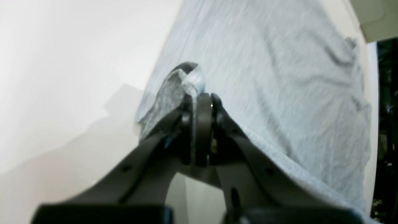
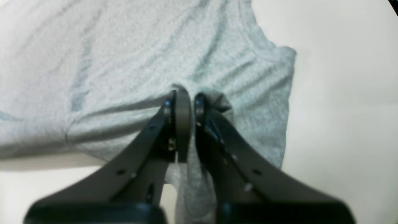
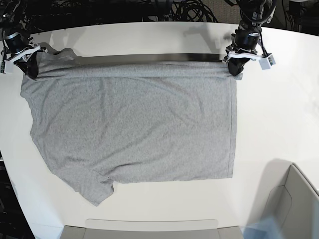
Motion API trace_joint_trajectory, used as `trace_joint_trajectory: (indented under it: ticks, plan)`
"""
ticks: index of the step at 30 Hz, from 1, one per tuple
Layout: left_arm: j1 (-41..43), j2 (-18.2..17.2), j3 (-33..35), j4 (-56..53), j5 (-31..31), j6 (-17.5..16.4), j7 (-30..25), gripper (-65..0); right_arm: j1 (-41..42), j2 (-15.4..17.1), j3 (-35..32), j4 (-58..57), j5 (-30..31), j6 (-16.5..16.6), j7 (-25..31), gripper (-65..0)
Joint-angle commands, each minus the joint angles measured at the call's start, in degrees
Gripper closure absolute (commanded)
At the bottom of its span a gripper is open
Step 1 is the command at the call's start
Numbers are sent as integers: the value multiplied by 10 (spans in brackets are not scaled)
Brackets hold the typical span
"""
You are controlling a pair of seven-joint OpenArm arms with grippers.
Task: Fold the T-shirt properly
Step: 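Lift the shoulder corners and pull them toward the robot, then lay the shoulder edge down and spread it with both grippers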
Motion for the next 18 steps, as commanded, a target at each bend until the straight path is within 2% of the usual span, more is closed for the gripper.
trace_joint_trajectory:
  ticks: [1,5,8,9,13,15,18]
  plan:
    - [-3,-4,-2,10,1,6,-11,0,9,10,6,9,1,6,11,0]
    - [-35,-5,-1,9,0,7,1,0,46,10,2,8,-36,6,-4,0]
    - [-79,-5,-5,6,1,8,58,0,79,10,1,7,-68,6,-23,0]
    - [-95,-4,-5,2,1,13,73,0,89,10,0,7,-79,6,-29,0]
    - [-147,-3,-4,-20,1,69,102,0,133,11,-21,5,-124,17,-50,0]
    - [-166,-3,-4,-31,-2,80,104,0,154,10,-32,5,-148,33,-50,0]
    - [-191,-3,-2,-51,-2,82,105,0,189,8,-51,-17,-190,39,-50,0]
